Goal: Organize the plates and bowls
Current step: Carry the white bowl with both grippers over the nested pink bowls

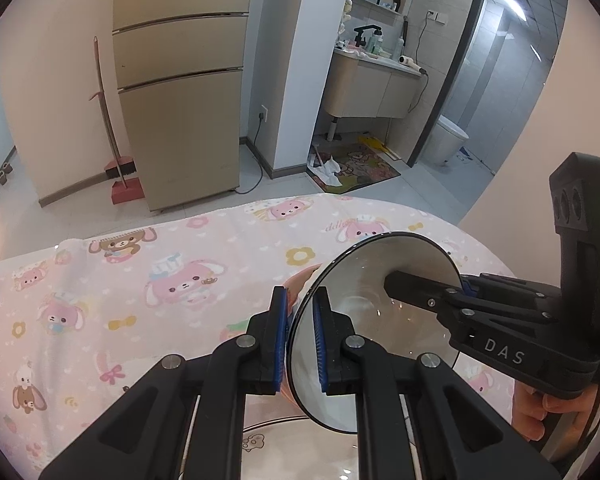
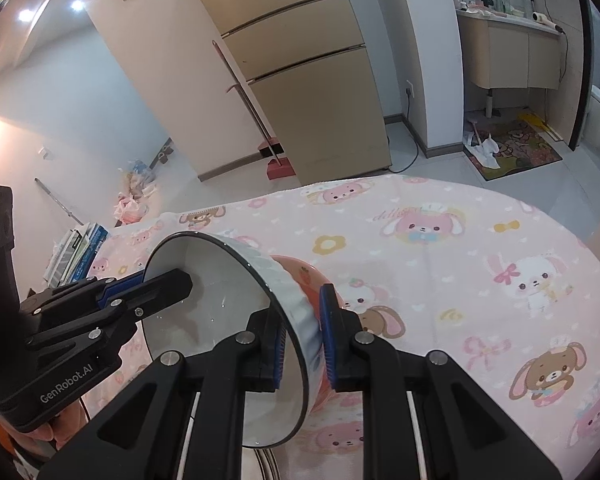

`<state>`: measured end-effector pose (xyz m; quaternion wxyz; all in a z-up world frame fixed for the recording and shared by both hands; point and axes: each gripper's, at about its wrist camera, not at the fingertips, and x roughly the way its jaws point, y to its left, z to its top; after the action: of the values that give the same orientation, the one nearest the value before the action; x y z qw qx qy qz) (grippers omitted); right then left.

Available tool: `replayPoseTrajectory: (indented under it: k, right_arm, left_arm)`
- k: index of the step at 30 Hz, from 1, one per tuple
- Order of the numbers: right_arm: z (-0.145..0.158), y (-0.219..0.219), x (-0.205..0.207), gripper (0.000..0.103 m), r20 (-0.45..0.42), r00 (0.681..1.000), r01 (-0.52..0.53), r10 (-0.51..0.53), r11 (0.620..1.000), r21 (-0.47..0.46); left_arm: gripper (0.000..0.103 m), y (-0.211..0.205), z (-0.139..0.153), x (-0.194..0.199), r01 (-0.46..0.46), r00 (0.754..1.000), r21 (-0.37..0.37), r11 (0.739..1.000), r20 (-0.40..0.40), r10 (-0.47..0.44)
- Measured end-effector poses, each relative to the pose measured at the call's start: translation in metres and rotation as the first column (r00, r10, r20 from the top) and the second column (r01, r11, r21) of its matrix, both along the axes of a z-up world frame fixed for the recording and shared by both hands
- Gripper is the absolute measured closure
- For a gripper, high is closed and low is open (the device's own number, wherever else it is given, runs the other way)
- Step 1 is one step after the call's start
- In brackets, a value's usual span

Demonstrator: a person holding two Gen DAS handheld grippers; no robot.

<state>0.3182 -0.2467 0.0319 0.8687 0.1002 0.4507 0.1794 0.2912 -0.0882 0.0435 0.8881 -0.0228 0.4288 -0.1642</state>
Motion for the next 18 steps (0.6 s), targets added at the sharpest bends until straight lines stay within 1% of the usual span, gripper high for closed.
replayPoseTrajectory:
  k: [8, 12, 16, 18]
  right_arm:
    - [-0.011, 0.011, 0.004, 0.087, -0.012, 1.000, 0.006, -0.007, 0.999, -0.047]
    - [-0.010, 0.014, 0.003, 0.087, -0.002, 1.000, 0.007, -0.007, 0.998, -0.063]
    - [-0.009, 0.019, -0.001, 0.087, 0.033, 0.999, -0.003, 0.007, 0.992, -0.126]
    - [-0.008, 0.026, -0.003, 0.087, 0.061, 0.998, -0.009, 0.021, 0.981, -0.192]
  left_arm:
    - [0.090, 0.009, -0.012, 0.001, -0.007, 1.000, -0.018, 1.000, -0.007, 0.007]
    - [0.090, 0.012, -0.016, 0.000, -0.009, 1.000, -0.022, 1.000, -0.008, 0.009]
    - [0.090, 0.018, -0.018, -0.003, -0.011, 1.000, -0.063, 0.998, -0.013, 0.010]
    - [0.090, 0.017, -0.021, -0.004, -0.008, 1.000, -0.050, 0.999, -0.012, 0.007]
